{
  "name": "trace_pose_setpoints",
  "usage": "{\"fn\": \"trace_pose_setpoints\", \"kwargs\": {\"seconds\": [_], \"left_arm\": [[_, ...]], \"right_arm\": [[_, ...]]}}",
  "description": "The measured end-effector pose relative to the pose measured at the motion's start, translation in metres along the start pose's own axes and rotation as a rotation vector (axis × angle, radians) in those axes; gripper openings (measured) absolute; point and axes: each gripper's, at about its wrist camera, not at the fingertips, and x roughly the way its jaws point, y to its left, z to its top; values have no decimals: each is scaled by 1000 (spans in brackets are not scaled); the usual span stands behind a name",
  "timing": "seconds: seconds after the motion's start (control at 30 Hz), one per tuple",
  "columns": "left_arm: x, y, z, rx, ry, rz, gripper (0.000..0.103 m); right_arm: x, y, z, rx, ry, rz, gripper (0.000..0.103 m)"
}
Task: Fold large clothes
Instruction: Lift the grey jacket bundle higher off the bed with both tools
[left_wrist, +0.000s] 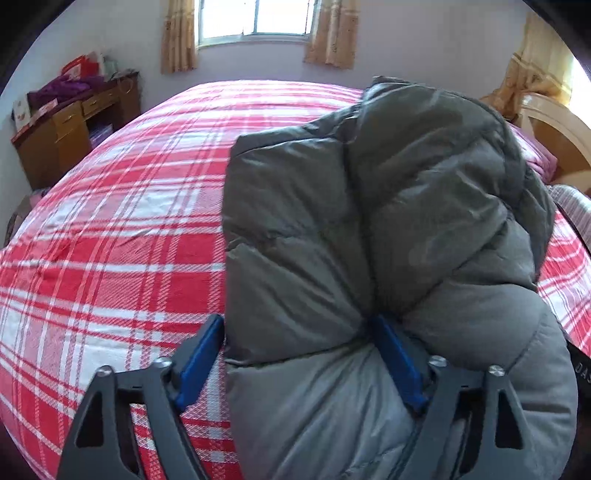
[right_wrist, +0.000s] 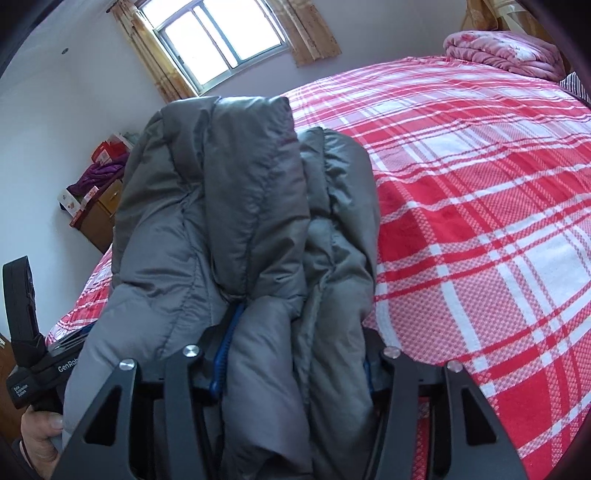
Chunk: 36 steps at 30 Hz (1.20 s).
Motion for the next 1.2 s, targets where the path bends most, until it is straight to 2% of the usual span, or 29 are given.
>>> {"fn": "trace_pose_setpoints", "kwargs": {"seconds": [0.17, 0.23, 0.27, 0.3, 0.33, 0.43, 0.53, 0.77, 0.97, 1.2], "left_arm": [[0, -7, 0, 13, -1, -6, 72], [-3, -12, 0, 44, -8, -29, 57], [-6, -15, 1, 71, -17, -24, 51], [-10, -23, 0, 121, -32, 3, 40], [-14, -31, -1, 158, -42, 32, 31], [-26, -41, -1, 208, -66, 86, 18], [-44, -44, -1, 228, -93, 115, 15], [-108, -31, -6, 262, -204, 139, 12], [-148, -8, -7, 253, -240, 178, 12], [-189, 26, -20, 190, -268, 203, 11]], "right_arm": [[2, -3, 0, 21, 5, 17, 59], [3, -3, 0, 20, 9, 18, 58], [2, -2, 0, 15, 6, 16, 52], [2, -2, 0, 11, 5, 23, 39], [2, -1, 0, 3, 5, 48, 35], [-1, 6, -1, -33, -4, 51, 26], [-9, 10, -3, -34, -24, 51, 22], [-36, 28, -17, -17, -79, 139, 21], [-62, 65, -20, -50, -131, 202, 21], [-72, 103, -27, -107, -138, 253, 20]]}}
